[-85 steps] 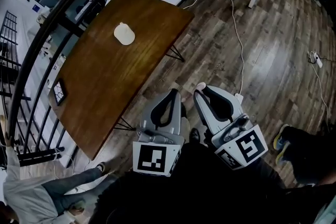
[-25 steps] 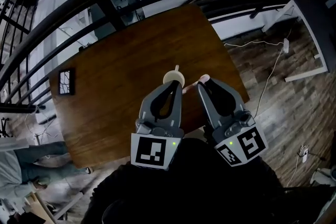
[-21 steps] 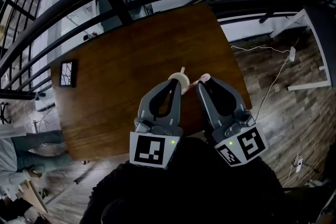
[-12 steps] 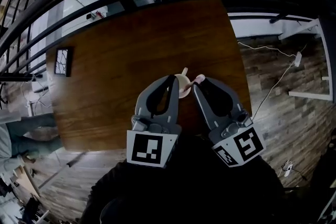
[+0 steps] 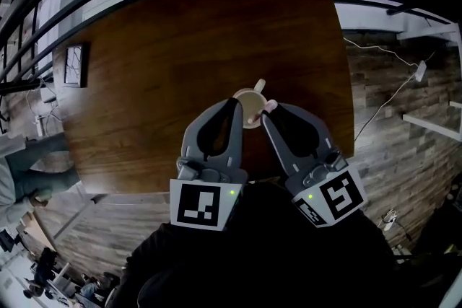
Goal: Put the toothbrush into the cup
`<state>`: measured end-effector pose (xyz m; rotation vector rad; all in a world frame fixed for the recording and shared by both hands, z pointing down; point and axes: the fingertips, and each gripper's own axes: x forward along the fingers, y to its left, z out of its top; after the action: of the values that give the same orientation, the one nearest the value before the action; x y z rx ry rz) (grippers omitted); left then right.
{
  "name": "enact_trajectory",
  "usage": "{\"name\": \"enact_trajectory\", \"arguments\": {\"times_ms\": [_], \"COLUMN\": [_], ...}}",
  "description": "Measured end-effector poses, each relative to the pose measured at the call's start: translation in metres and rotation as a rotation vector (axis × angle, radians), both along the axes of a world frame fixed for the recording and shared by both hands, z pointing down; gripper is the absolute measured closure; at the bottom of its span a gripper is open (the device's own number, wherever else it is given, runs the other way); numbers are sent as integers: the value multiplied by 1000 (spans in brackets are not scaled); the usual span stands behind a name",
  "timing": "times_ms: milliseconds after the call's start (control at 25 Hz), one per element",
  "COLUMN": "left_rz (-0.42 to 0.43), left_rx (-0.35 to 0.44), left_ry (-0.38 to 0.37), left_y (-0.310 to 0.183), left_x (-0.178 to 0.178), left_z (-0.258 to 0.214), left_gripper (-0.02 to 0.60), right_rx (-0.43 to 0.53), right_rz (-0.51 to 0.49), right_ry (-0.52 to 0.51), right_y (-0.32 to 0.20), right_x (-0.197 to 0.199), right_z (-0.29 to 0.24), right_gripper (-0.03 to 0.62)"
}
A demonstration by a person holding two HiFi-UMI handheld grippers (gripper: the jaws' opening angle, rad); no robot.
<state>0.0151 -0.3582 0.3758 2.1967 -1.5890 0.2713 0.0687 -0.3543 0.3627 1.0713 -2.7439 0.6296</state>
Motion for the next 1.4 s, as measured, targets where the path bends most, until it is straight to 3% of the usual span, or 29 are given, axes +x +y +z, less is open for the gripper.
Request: {"name": "enact_trajectory", "arguments": {"times_ms": [480,1400], "left_rz": [-8,37], "left_rx": [-68,-36], "left_ry": [7,21], "left_y": [8,21], "left_x": [-8,-6], "left_z": [28,16], "left_gripper": [572,573], "right_rx": [-76,-67], "right_rz": [-13,11], "right_ry": [24,29], "right_y": [5,23], "right_x": [-7,-10], "right_z": [31,24], "right_gripper": [526,476]}}
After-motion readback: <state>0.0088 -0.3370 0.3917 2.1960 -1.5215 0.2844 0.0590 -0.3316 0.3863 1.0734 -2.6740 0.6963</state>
